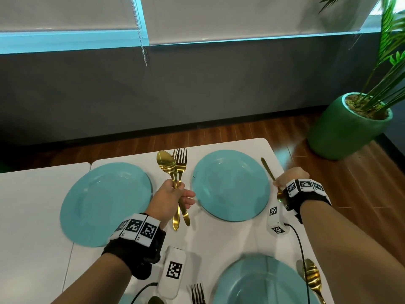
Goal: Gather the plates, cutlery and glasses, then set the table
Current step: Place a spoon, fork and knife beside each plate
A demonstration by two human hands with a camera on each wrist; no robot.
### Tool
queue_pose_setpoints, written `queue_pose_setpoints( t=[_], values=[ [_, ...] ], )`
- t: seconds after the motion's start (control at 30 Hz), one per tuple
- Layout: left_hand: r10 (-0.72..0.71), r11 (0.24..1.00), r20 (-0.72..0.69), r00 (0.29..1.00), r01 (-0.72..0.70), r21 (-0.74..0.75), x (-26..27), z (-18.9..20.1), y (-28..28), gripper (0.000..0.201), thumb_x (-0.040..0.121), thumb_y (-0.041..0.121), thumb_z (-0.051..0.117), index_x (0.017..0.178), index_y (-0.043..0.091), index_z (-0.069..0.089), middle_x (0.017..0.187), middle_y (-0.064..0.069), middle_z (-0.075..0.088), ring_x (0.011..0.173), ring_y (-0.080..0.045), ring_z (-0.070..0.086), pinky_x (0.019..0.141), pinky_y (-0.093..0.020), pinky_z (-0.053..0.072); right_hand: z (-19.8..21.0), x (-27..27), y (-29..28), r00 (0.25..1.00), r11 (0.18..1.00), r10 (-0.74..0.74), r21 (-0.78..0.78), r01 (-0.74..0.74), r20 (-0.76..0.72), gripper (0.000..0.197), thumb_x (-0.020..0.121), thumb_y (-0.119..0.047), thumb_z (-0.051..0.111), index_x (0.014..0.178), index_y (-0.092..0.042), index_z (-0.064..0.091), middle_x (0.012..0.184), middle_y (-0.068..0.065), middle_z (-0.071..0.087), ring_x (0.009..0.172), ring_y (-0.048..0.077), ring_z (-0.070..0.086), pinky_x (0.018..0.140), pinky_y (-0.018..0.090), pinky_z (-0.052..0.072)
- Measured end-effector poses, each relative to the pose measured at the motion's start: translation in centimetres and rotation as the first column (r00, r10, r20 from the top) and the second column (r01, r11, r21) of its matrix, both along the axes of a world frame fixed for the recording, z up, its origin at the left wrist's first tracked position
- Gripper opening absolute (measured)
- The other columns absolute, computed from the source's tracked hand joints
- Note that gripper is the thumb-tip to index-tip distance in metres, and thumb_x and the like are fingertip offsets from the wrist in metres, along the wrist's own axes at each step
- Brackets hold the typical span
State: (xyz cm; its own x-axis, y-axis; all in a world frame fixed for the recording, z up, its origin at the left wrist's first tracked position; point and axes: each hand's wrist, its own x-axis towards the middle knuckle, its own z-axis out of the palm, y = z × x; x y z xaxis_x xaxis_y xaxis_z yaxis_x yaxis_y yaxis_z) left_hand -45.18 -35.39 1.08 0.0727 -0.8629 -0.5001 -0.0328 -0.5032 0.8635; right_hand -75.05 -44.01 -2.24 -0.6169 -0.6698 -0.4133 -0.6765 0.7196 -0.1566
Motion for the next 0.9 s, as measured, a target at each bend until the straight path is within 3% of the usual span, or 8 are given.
queue_pose_setpoints(
  t=[0.1,0.17,0.3,0.4,0.6,0.73,0.83,0.9],
  values=[
    [0.007,1.000,0.006,1.000,-0.007,0.000,0.3,-0.2,-0.3,0.015,0.100,0.019,0.038,0.088,0.014,0.045,0.084,-0.009,0.067,0.072,-0.023,0.063,0.070,-0.033,0.052,0.0,0.3,-0.7,1.000,0.999,0.005,-0.035,-0.004,0.012,0.037,0.074,-0.023,0.080,0.095,0.002,0.063,0.103,0.016,0.069,0.094,0.028,0.067,0.080,0.032,0.054],
    [0.016,1.000,0.000,1.000,-0.016,0.004,0.4,-0.4,-0.4,0.015,0.100,0.019,0.039,0.087,0.015,0.045,0.084,-0.009,0.067,0.071,-0.023,0.063,0.070,-0.033,0.052,0.1,0.5,-1.2,1.000,0.998,0.017,-0.065,-0.016,0.011,0.034,0.073,-0.023,0.081,0.082,0.001,0.059,0.103,0.016,0.069,0.094,0.028,0.067,0.079,0.032,0.054],
    [0.020,1.000,0.006,1.000,-0.020,0.008,0.7,-0.6,-0.3,0.015,0.100,0.017,0.038,0.087,0.014,0.045,0.085,-0.010,0.066,0.071,-0.023,0.063,0.070,-0.033,0.052,0.0,0.6,-1.8,0.999,0.996,0.033,-0.080,-0.032,0.008,0.037,0.073,-0.023,0.080,0.069,-0.002,0.050,0.089,0.014,0.064,0.081,0.026,0.063,0.077,0.032,0.053],
    [0.024,1.000,0.010,1.000,-0.024,0.007,0.6,-0.5,-0.2,0.015,0.100,0.018,0.039,0.087,0.014,0.045,0.085,-0.010,0.067,0.071,-0.023,0.063,0.070,-0.033,0.052,-0.2,0.6,-2.2,0.999,0.996,0.044,-0.079,-0.044,-0.007,0.045,0.073,-0.025,0.080,0.061,-0.005,0.041,0.093,0.014,0.066,0.080,0.026,0.063,0.074,0.032,0.053],
    [0.019,1.000,0.010,1.000,-0.019,0.013,0.3,-0.5,-0.2,0.015,0.100,0.018,0.039,0.088,0.015,0.046,0.085,-0.010,0.066,0.072,-0.022,0.062,0.070,-0.032,0.052,-0.5,0.8,-2.8,0.997,0.995,0.071,-0.063,-0.073,-0.033,0.047,0.075,-0.027,0.079,0.059,-0.006,0.039,0.060,0.006,0.047,0.069,0.022,0.055,0.063,0.027,0.046],
    [0.015,1.000,0.020,1.000,-0.015,0.017,0.2,-0.6,-0.2,0.014,0.100,0.020,0.039,0.089,0.015,0.047,0.085,-0.010,0.067,0.073,-0.023,0.063,0.073,-0.035,0.053,-0.5,1.0,-2.9,0.994,0.992,0.106,-0.065,-0.108,-0.038,0.047,0.075,-0.025,0.078,0.061,-0.005,0.039,0.066,0.006,0.049,0.072,0.022,0.054,0.062,0.027,0.046],
    [0.011,1.000,0.024,1.000,-0.011,0.015,0.2,-0.5,-0.2,0.014,0.100,0.020,0.039,0.090,0.016,0.047,0.086,-0.010,0.067,0.075,-0.024,0.063,0.076,-0.037,0.053,-0.3,1.0,-2.9,0.987,0.987,0.147,-0.057,-0.151,-0.056,0.040,0.076,-0.029,0.077,0.067,-0.005,0.047,0.059,0.005,0.043,0.071,0.021,0.053,0.044,0.023,0.033],
    [0.006,1.000,0.029,1.000,-0.007,0.009,0.3,-0.4,-0.2,0.014,0.100,0.020,0.039,0.089,0.015,0.047,0.086,-0.010,0.067,0.075,-0.024,0.063,0.076,-0.037,0.054,-0.4,1.1,-2.8,0.979,0.982,0.185,-0.034,-0.188,-0.091,0.043,0.077,-0.032,0.077,0.065,-0.006,0.045,0.063,0.005,0.048,0.071,0.020,0.053,0.048,0.023,0.039]
  ],
)
